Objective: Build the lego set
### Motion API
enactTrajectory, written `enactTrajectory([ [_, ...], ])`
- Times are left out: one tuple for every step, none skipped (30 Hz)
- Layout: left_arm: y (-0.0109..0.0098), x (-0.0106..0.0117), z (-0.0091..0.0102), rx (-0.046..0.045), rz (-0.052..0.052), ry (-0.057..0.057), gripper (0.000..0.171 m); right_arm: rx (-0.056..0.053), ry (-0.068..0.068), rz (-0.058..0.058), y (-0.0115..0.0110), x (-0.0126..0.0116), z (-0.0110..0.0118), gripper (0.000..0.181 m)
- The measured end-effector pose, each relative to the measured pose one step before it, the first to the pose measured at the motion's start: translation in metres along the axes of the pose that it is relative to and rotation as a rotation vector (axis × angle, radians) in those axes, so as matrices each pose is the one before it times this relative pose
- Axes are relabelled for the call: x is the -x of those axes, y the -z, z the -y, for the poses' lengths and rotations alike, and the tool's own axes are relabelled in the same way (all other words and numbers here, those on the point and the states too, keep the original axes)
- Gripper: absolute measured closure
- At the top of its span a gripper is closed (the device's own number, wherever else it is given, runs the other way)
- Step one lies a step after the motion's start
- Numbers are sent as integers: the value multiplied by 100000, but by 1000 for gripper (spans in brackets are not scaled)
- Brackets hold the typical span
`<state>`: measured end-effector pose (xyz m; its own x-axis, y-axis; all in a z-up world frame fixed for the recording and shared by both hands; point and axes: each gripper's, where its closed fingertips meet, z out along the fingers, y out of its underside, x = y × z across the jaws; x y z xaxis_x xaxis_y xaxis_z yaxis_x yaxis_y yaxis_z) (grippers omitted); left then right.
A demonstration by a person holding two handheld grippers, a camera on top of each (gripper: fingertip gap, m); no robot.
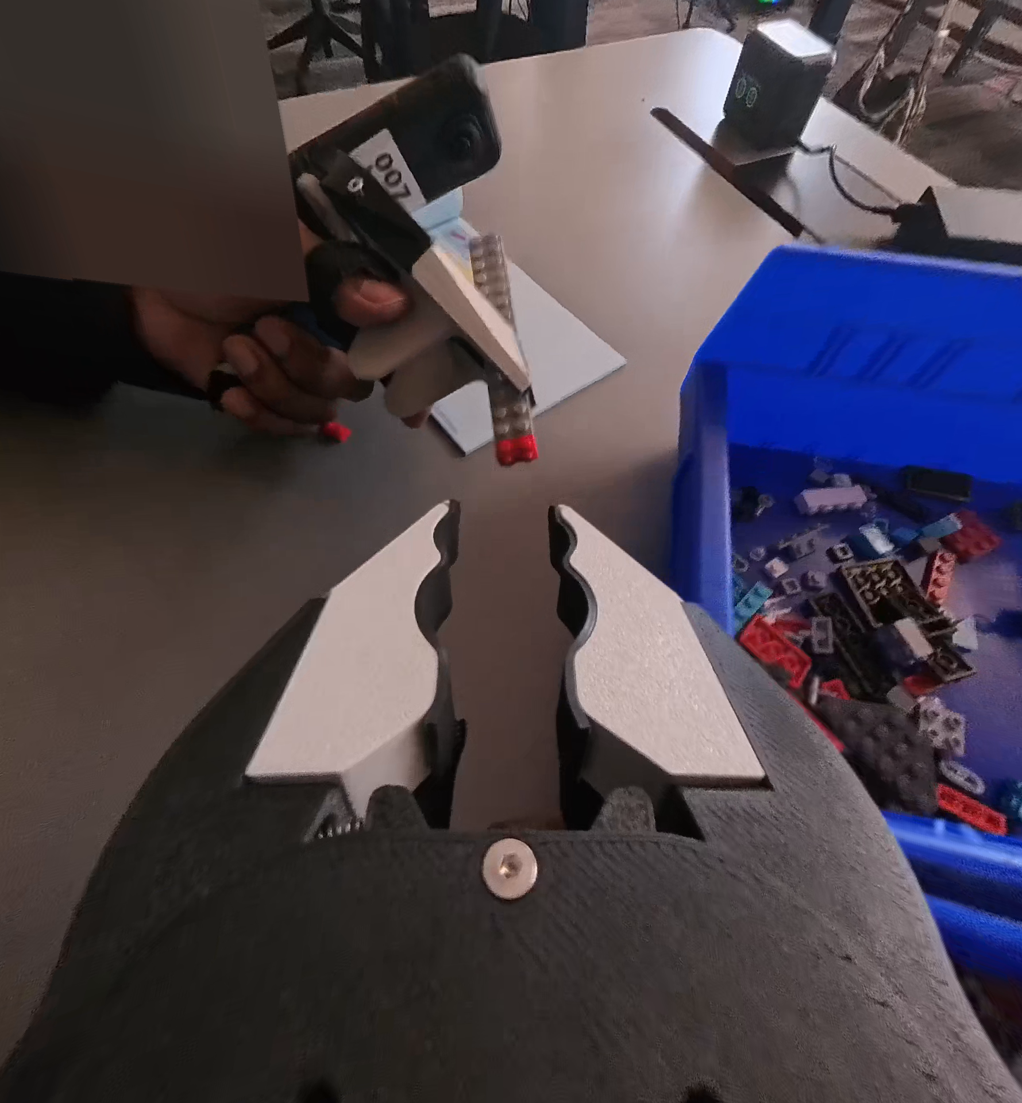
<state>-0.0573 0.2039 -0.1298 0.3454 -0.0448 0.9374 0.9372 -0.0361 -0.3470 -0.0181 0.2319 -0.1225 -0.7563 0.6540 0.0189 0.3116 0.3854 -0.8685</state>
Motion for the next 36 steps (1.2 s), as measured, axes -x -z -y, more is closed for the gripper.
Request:
enactTrajectory([
  [19, -65, 51, -134, -122, -227, 163, 1234, -1282, 921, 214, 385, -630, 149],
  [24, -68, 42, -68, -133, -200, 163, 1970, -940, 777, 187, 428, -832, 148],
  [20, -85, 49, -113, -265, -216, 163, 2309, -438, 423, 181, 424, -979, 148],
  [16, -91, 37, -25, -275, -149, 163, 2775, -275, 633, 173, 439, -1111, 148],
  [0, -80, 17, 32, -229, -116, 163, 3030, -598, 676, 130, 393, -1165, 148],
  [3, -45, -5, 67, -82, -108, 163, 3015, -1248, -59, 45, 213, -1114, 147],
  [-18, -15, -32, 62, -33, -117, 163, 3254, -1278, -815, -39, 80, -1066, 146],
  [-28, 0, -26, 35, -56, -54, 163, 3429, -534, -909, -109, 130, -971, 144],
  [-27, 0, -38, 51, -13, -17, 163, 3211, 311, -783, -159, 206, -825, 142],
  [-11, -5, -10, -19, -97, -36, 163, 2856, 889, -797, -203, 264, -661, 140],
  [0, -30, 23, -142, -221, -149, 163, 2479, 1208, -862, -231, 272, -498, 139],
  [5, -31, 41, -194, -92, -285, 163, 1984, 1214, -1154, -230, 179, -364, 139],
  [23, -19, 56, -214, -22, -423, 163, -75, 861, -1528, -151, 47, 15, 139],
  [18, -43, 73, -278, -94, -488, 163, -488, 0, -740, -115, 49, 119, 140],
  [26, -48, 73, -305, -141, -390, 163, -539, 168, -426, -86, 10, 132, 146],
  [24, -23, 62, -211, -46, -229, 163, -622, 692, -447, -79, -22, 146, 154],
  [36, -43, 61, -174, -106, -201, 164, -517, 389, 120, -101, 6, 158, 154],
  [39, -59, 90, -265, -151, -284, 163, -1271, 345, 616, -91, 54, 312, 154],
  [56, -83, 114, -287, -186, -366, 164, -2837, 820, 277, -27, 13, 604, 154],
  [60, -72, 108, -212, -62, -407, 164, -4101, 1235, -475, 59, -93, 901, 154],
  [63, -72, 128, -294, 19, -519, 164, -4940, 1471, -1434, 86, -236, 1130, 154],
  [77, -60, 150, -383, 35, -604, 164, -5079, 1347, -2104, 106, -344, 1195, 154],
  [87, -50, 160, -379, 74, -623, 164, -4562, 909, -1903, 61, -355, 1112, 149],
  [78, -16, 162, -383, 172, -563, 163, -3784, 544, -950, 43, -241, 907, 147],
  [101, 37, 154, -366, 299, -499, 164, -2891, 146, -332, 6, -163, 669, 144],
  [93, 68, 143, -372, 373, -383, 163, -1420, -383, -16, -2, -125, 330, 142],
  [93, 69, 148, -368, 372, -196, 163, 78, -734, 156, -31, -89, -15, 142],
  [77, 57, 134, -333, 212, -70, 164, 1331, -786, 374, -41, -41, -327, 142],
  [58, 39, 82, -158, 191, 4, 164, 2248, -751, 155, -87, -54, -547, 142],
  [41, 38, 38, 22, 241, 20, 164, 2583, -784, -171, -126, -70, -642, 142],
  [15, 23, 3, 74, 177, -51, 164, 3087, -1138, 191, -190, -21, -694, 142],
  [-8, -12, -31, 182, -27, -52, 163, 3225, -1163, 536, -262, 46, -669, 142],
  [-28, -8, -49, 155, -94, 95, 163, 2773, -580, 448, -300, 45, -524, 143],
  [-42, -8, -73, 228, -86, 200, 164, 2158, 227, 348, -315, 50, -356, 142],
  [-40, 60, -111, 539, 292, 182, 164, 1871, 364, 461, -303, 69, -229, 143],
  [-53, 78, -140, 647, 496, 88, 164, 1760, 19, 1096, -289, 154, -147, 143],
])
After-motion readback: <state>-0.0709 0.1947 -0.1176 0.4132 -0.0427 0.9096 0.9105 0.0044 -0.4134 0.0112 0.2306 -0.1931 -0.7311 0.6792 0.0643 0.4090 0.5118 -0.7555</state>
